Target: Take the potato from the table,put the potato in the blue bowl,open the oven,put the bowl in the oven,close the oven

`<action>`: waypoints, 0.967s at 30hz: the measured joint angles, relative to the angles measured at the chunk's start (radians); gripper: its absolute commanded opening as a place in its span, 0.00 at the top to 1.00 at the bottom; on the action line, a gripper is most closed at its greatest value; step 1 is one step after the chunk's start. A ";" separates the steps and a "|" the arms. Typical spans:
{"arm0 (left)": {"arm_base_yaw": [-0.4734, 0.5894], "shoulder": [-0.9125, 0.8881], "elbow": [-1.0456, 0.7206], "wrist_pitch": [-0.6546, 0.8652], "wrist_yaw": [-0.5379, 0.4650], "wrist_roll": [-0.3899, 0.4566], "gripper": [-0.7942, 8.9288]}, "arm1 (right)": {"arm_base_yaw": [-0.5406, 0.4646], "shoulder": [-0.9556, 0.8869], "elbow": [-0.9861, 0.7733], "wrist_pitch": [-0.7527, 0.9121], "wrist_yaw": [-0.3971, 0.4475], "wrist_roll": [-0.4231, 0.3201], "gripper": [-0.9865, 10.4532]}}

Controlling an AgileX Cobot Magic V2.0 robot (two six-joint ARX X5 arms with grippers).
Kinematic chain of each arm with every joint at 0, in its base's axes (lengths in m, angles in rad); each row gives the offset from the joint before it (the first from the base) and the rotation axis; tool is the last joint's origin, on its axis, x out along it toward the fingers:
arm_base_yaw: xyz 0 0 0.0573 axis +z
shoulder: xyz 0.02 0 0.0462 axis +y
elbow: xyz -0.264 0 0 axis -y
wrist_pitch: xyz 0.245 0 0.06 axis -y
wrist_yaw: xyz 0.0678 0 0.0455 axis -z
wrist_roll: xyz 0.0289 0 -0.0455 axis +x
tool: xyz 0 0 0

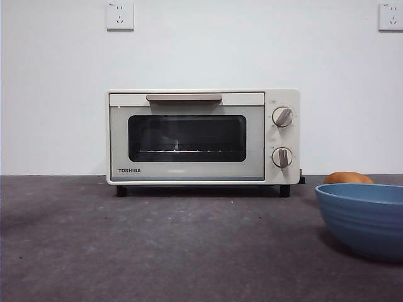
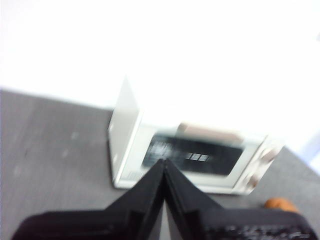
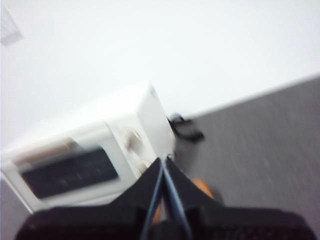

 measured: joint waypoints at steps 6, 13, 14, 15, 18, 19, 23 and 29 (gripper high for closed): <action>0.000 0.066 0.231 -0.123 0.034 -0.003 0.92 | 0.000 0.039 0.250 -0.094 -0.001 0.006 0.92; 0.000 0.144 0.467 -0.262 0.137 -0.008 0.92 | 0.000 0.187 0.559 -0.295 -0.030 0.004 0.92; 0.000 0.155 0.492 -0.279 0.148 -0.008 0.92 | 0.000 0.214 0.593 -0.312 -0.047 0.000 0.92; 0.000 0.170 0.520 -0.303 0.161 -0.008 0.92 | 0.000 0.246 0.630 -0.323 -0.068 -0.004 0.92; 0.000 0.216 0.592 -0.378 0.200 -0.005 0.92 | 0.000 0.336 0.717 -0.323 -0.122 -0.012 0.92; 0.000 0.233 0.614 -0.409 0.217 0.003 0.92 | 0.000 0.364 0.739 -0.322 -0.134 -0.015 0.92; 0.000 0.291 0.678 -0.517 0.252 0.052 0.92 | 0.000 0.472 0.801 -0.352 -0.194 -0.025 0.92; 0.000 0.355 0.703 -0.678 0.256 0.143 0.92 | 0.000 0.677 0.860 -0.572 -0.294 -0.047 0.92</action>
